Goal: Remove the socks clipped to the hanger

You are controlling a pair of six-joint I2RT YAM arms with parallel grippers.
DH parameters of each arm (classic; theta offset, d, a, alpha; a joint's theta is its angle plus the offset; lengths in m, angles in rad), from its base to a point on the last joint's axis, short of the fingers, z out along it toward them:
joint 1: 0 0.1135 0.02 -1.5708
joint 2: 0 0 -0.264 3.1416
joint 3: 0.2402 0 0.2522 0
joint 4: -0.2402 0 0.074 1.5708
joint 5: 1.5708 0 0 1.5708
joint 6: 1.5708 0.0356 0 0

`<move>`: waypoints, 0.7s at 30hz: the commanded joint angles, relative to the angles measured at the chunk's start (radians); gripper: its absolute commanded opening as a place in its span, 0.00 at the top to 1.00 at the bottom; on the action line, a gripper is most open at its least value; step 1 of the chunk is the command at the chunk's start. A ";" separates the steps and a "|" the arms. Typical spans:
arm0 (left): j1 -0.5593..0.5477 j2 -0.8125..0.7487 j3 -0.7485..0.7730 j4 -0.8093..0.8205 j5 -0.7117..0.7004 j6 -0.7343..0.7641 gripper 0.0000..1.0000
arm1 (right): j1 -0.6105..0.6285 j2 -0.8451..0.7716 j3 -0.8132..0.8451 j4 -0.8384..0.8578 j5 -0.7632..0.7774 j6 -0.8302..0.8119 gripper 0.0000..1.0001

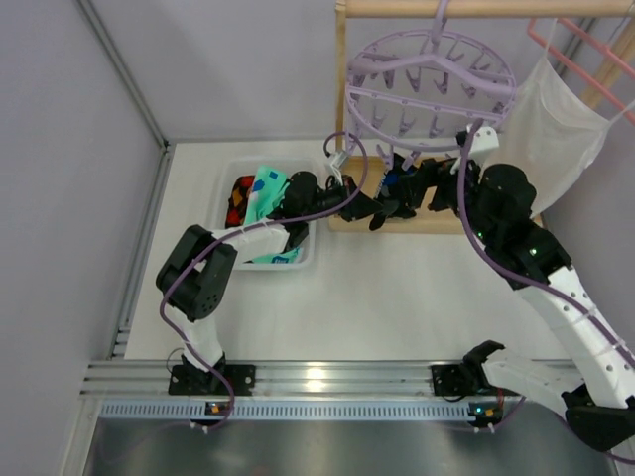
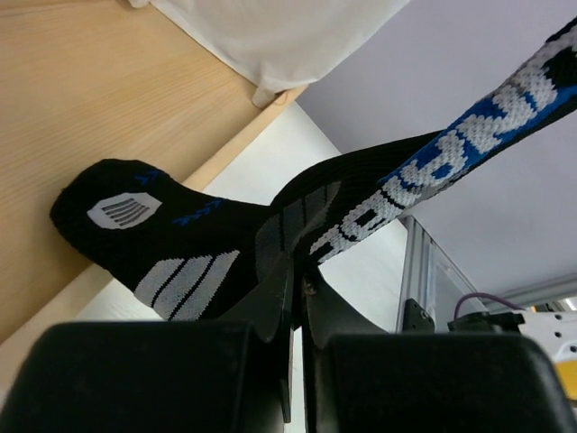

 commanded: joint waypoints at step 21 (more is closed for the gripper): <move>0.038 -0.046 -0.017 0.051 0.096 -0.030 1.00 | -0.011 0.172 0.039 0.293 0.000 -0.082 0.28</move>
